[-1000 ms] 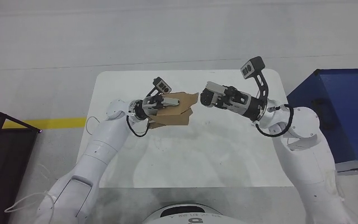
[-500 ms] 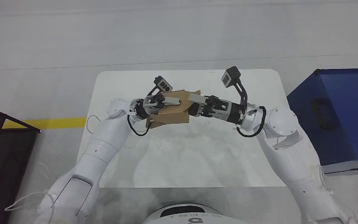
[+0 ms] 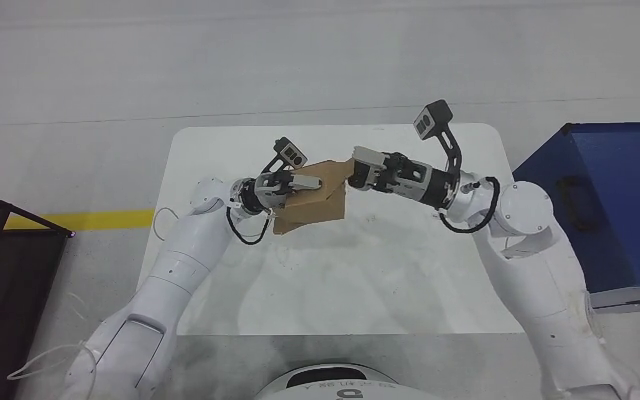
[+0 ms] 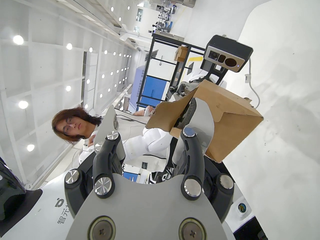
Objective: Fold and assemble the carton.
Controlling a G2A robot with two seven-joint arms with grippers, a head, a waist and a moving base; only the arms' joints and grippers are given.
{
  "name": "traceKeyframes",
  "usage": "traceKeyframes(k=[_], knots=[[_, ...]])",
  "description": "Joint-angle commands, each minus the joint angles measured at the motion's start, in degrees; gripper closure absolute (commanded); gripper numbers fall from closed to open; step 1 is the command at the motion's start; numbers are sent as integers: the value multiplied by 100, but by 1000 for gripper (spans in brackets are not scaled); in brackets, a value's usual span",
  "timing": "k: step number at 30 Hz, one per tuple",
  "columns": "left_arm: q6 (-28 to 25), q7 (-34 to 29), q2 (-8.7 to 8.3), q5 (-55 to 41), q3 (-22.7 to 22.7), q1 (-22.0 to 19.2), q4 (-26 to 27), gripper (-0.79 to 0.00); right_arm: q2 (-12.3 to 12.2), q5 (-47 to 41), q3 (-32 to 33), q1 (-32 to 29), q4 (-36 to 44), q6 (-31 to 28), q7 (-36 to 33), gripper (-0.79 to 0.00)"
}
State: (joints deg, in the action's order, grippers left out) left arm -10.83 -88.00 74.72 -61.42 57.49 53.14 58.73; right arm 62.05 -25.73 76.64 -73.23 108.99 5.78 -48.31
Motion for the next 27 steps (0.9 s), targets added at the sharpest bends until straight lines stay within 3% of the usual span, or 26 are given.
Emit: traceKeyframes(k=[1, 5, 15, 19, 23, 27], knots=[[0, 0, -4, -1, 3, 8, 22, 0, -3, 33, -1, 2, -11, 1, 11, -548], [5, 0, -12, -8, 2, 23, 53, 0, 7, 55, -170, 26, -66, 42, -46, -545], [-15, 0, -13, -74, -65, 51, 129, 0, 41, -104, -501, 193, -250, 127, -207, -453], [-28, 0, -13, -94, -93, 51, 130, 0, 43, -135, -543, 200, -245, 145, -215, -369], [-44, 0, -16, -118, -109, 44, 132, 0, 36, -84, -535, 183, -226, 150, -190, -237], [-76, 0, -25, -161, -102, 45, 130, 0, 13, -97, -402, 94, -183, 138, -177, -222]])
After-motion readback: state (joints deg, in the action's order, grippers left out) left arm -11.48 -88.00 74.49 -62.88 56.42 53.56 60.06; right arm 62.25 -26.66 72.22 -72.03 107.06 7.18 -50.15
